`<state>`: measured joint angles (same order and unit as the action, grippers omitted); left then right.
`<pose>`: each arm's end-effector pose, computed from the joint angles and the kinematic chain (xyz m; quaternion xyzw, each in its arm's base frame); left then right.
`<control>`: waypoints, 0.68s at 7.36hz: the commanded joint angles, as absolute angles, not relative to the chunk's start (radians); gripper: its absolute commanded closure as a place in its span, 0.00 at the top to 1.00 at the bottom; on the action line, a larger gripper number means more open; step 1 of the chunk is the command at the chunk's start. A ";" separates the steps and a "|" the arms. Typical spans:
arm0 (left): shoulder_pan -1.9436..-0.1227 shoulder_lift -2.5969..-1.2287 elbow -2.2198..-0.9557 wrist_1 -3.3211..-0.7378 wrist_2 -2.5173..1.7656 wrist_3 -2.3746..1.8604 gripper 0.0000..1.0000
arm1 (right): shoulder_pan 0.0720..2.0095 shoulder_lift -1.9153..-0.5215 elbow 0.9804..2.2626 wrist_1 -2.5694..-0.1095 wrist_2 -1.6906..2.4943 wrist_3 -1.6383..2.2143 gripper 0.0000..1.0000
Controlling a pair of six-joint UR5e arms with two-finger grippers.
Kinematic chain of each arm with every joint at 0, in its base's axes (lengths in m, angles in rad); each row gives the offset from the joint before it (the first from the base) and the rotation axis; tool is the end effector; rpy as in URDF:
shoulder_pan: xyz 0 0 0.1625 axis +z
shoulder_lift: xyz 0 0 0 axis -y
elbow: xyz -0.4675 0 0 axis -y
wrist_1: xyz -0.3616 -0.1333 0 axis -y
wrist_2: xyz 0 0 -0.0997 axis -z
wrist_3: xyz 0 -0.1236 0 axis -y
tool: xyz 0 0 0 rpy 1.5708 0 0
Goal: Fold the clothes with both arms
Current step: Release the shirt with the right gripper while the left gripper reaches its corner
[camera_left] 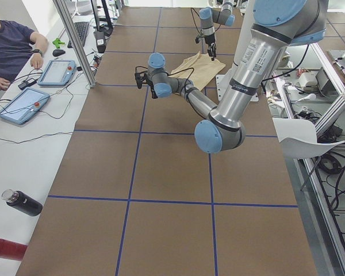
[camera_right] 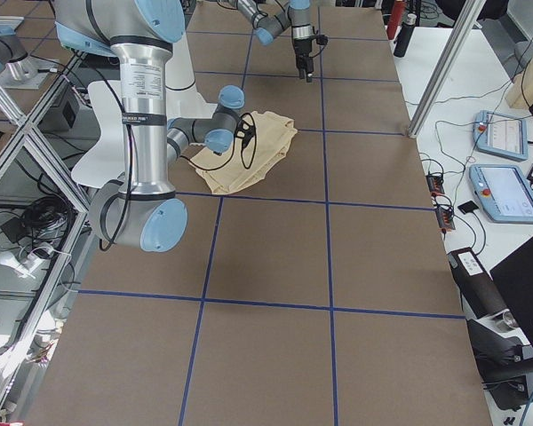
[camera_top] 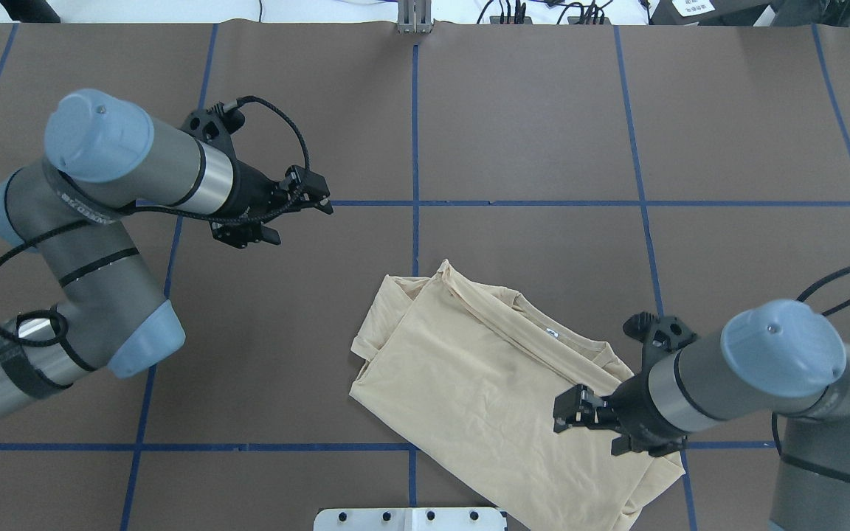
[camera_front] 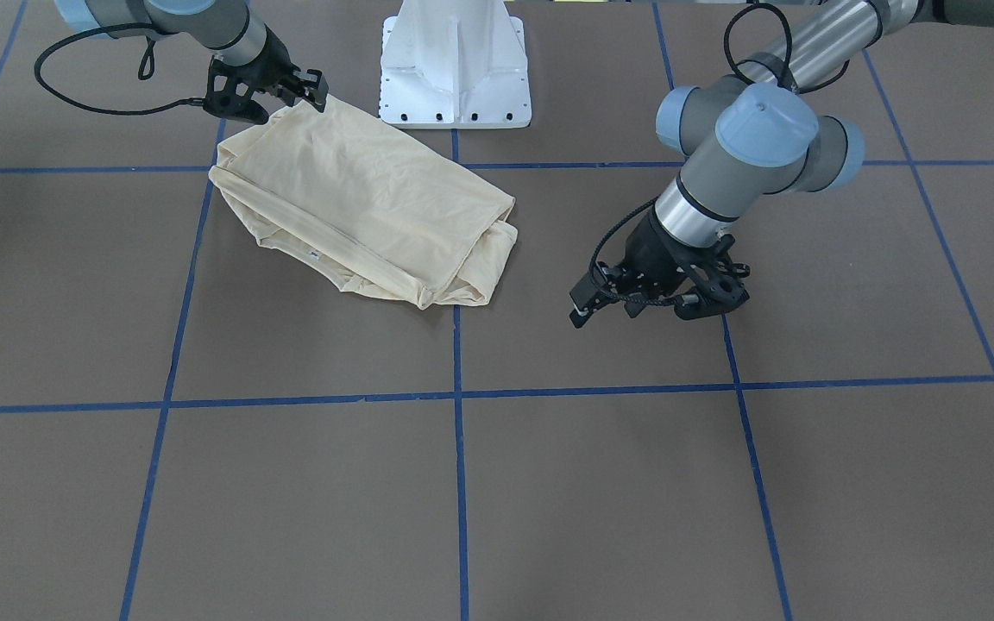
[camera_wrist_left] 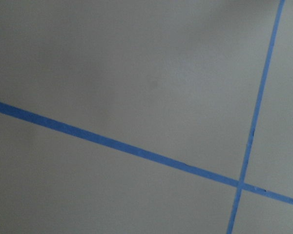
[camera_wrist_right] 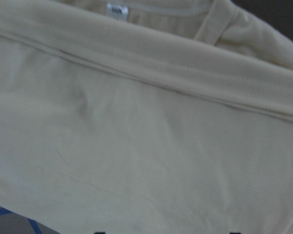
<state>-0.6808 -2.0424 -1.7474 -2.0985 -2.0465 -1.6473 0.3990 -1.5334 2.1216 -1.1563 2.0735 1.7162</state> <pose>0.4494 -0.4627 0.3109 -0.0268 0.5730 -0.1775 0.7997 -0.3982 -0.2479 0.4033 -0.1575 -0.4894 0.1132 0.8502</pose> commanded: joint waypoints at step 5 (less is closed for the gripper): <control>-0.293 -2.022 -1.859 -1.991 -1.807 -1.917 0.99 | 0.635 -1.428 2.057 -1.161 2.069 1.453 1.00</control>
